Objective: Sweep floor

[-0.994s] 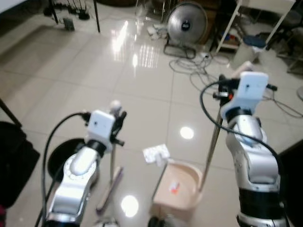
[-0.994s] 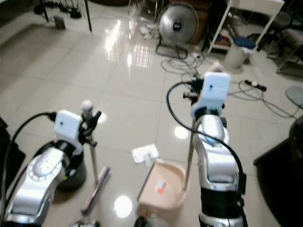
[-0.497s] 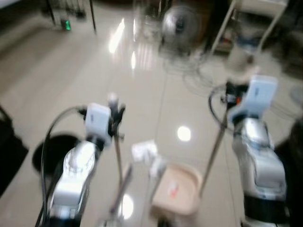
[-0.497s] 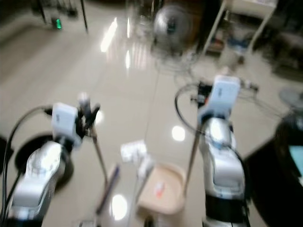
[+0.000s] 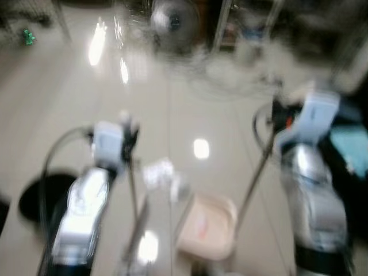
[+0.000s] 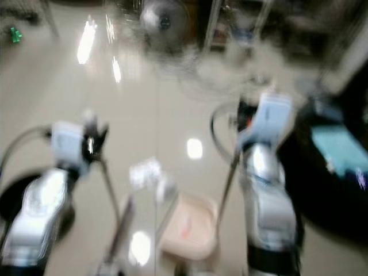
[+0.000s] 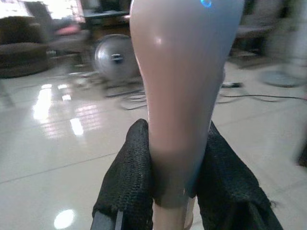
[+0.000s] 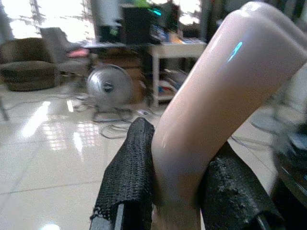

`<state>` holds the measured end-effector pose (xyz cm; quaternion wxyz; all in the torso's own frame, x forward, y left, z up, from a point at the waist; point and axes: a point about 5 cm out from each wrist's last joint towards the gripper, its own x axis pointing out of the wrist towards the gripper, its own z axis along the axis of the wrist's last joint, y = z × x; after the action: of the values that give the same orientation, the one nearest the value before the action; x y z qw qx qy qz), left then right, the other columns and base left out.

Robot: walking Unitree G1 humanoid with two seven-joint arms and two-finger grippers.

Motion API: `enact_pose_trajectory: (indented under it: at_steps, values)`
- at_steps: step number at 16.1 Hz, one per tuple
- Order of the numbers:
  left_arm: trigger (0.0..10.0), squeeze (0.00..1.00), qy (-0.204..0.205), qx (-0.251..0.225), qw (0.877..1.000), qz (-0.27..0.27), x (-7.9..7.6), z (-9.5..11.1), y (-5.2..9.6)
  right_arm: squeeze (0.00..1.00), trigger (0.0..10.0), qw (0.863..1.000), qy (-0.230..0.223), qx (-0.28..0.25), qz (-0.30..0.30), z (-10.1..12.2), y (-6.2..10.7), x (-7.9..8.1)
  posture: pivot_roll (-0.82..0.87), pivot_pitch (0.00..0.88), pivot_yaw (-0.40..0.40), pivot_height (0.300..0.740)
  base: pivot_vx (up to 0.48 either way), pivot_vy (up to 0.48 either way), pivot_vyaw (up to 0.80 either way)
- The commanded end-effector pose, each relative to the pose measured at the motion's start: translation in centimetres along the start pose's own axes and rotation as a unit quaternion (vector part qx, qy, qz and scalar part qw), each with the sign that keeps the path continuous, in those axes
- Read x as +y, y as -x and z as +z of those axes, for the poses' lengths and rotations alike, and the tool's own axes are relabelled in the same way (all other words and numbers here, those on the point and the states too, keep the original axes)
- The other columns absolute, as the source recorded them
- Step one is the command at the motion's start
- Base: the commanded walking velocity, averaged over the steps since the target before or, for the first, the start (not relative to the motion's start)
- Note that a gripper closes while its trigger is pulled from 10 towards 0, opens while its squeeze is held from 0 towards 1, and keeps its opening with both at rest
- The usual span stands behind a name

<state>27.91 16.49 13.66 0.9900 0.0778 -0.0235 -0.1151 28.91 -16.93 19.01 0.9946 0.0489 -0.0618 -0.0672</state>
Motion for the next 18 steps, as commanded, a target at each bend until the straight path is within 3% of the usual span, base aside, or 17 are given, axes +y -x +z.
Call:
enact_pose_trajectory:
  at_steps: [1, 4, 9, 12, 14, 15, 17, 18]
  values:
    - [10.0, 0.00, -0.006, -0.032, 0.999, -0.006, -0.3, 1.4, -0.1, 0.00, 10.0, 1.000, 0.001, -0.015, -0.001, 0.8, 0.0, -0.1, 0.11, 0.104, -0.110, 0.740, 0.000, 0.000, -0.80]
    - [10.0, 0.00, -0.005, -0.052, 0.999, 0.011, 0.2, 1.9, 0.3, 0.00, 10.0, 1.000, -0.003, -0.019, 0.020, 0.8, -0.1, 0.4, 0.12, 0.103, -0.133, 0.740, 0.000, 0.000, -0.80]
    - [10.0, 0.00, -0.011, -0.069, 0.997, 0.007, -0.1, 2.8, 0.4, 0.00, 10.0, 0.997, -0.006, -0.031, 0.065, 0.9, -0.4, 1.5, 0.13, 0.095, -0.104, 0.740, 0.329, 0.000, 0.00]
    - [10.0, 0.00, -0.007, -0.071, 0.997, -0.011, -0.2, 2.6, -0.3, 0.00, 10.0, 0.997, -0.001, -0.039, 0.064, 1.2, -0.1, 1.8, 0.05, 0.075, -0.069, 0.740, 0.340, 0.000, 0.00]
    - [10.0, 0.00, 0.000, -0.072, 0.997, -0.025, -0.3, 2.3, -1.1, 0.00, 10.0, 0.997, 0.016, -0.047, 0.059, 2.3, 0.3, 1.5, -0.04, 0.071, -0.076, 0.740, 0.337, 0.000, 0.00]
    - [10.0, 0.00, 0.006, -0.078, 0.997, -0.030, -0.6, 2.1, -2.0, 0.00, 10.0, 0.996, 0.043, -0.058, 0.050, 4.2, 0.8, 0.7, -0.17, 0.056, -0.104, 0.740, 0.322, 0.000, 0.00]
    - [10.0, 0.00, 0.018, -0.086, 0.996, -0.022, -0.8, 2.4, -2.6, 0.00, 10.0, 0.994, 0.064, -0.072, 0.052, 6.1, 0.8, 0.3, -0.25, 0.047, -0.126, 0.740, 0.319, 0.000, 0.00]
    - [10.0, 0.00, 0.021, -0.093, 0.995, -0.018, -1.0, 2.8, -2.7, 0.00, 10.0, 0.993, 0.060, -0.082, 0.060, 6.8, 0.5, 0.3, -0.21, 0.051, -0.135, 0.740, 0.304, 0.000, 0.00]
